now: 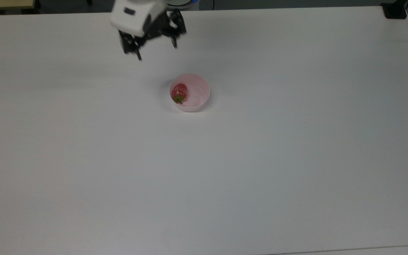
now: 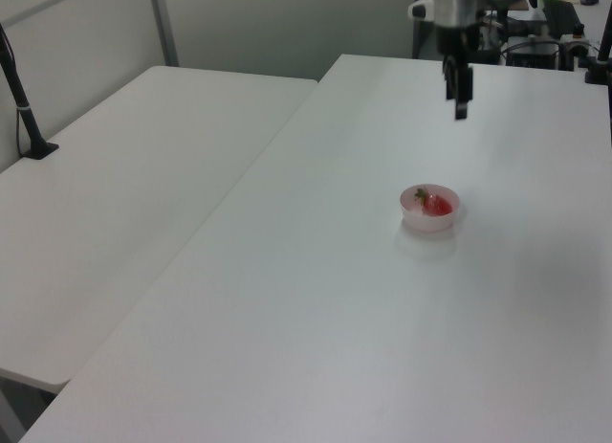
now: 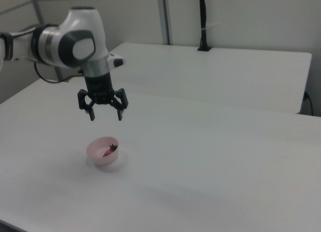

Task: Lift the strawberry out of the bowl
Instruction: 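Lower the open gripper into the pink bowl around the red strawberry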

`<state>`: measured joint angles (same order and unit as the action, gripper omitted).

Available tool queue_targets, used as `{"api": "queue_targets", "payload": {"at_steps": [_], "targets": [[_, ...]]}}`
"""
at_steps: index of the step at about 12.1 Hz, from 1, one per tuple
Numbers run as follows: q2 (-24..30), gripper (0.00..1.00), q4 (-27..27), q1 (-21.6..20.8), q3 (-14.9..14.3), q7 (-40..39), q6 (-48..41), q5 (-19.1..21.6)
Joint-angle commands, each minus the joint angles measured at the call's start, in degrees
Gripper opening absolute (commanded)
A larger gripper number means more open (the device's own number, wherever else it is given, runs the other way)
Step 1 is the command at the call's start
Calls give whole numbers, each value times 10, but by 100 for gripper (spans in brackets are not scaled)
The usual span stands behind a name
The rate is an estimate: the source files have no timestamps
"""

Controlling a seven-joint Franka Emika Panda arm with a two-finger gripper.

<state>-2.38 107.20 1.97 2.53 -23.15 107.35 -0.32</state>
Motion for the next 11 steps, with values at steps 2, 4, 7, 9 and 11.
{"api": "queue_targets", "payload": {"at_steps": [2,4,7,9,11], "targets": [[-38,100,60,-21,39,184,117,16],[-59,96,60,-28,49,263,134,16],[-94,64,60,-27,50,295,162,16],[-108,49,59,-26,49,303,164,15],[-119,50,59,-27,50,306,174,12]]}}
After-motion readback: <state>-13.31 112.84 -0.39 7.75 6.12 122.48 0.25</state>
